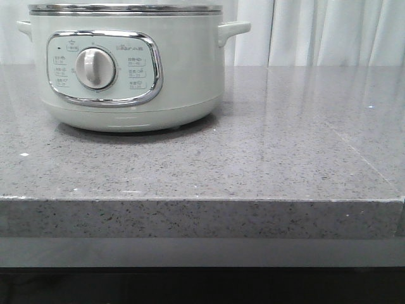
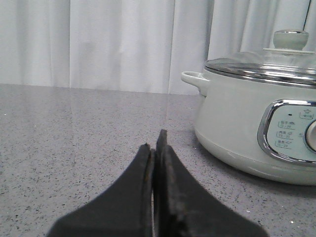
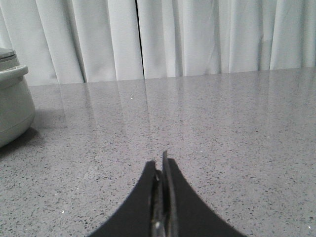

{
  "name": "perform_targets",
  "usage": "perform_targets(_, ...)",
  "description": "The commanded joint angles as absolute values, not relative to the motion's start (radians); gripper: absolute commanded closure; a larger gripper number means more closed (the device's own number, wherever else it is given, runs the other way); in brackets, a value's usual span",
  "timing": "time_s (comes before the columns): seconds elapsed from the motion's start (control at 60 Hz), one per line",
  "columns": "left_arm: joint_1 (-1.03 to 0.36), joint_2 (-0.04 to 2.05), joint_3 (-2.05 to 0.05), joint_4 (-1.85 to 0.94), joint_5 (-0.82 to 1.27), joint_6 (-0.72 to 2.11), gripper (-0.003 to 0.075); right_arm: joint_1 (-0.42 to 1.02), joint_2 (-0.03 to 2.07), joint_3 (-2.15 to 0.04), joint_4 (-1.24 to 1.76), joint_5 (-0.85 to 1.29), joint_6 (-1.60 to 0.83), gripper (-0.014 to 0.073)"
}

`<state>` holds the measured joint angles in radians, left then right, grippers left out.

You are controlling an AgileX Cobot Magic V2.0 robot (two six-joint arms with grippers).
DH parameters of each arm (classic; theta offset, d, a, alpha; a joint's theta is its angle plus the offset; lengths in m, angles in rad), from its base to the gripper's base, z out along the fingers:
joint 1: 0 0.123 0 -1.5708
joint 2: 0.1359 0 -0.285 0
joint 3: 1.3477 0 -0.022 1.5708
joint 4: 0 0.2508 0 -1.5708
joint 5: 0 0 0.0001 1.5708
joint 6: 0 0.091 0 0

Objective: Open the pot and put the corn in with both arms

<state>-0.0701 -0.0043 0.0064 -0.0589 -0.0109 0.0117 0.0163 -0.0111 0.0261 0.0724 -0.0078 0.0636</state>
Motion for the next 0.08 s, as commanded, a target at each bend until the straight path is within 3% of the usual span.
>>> perform_targets(0.0,-0.079,-0.024,0.012,-0.067,-0.095,0.012,0.0741,0.009,-0.034,0.027,0.06,-0.09,0.063,0.0657)
perform_targets(0.067,-0.079,-0.024,0.012,-0.067,-0.095,0.012,0.0741,0.009,-0.034,0.027,0.06,-0.09,0.063,0.0657)
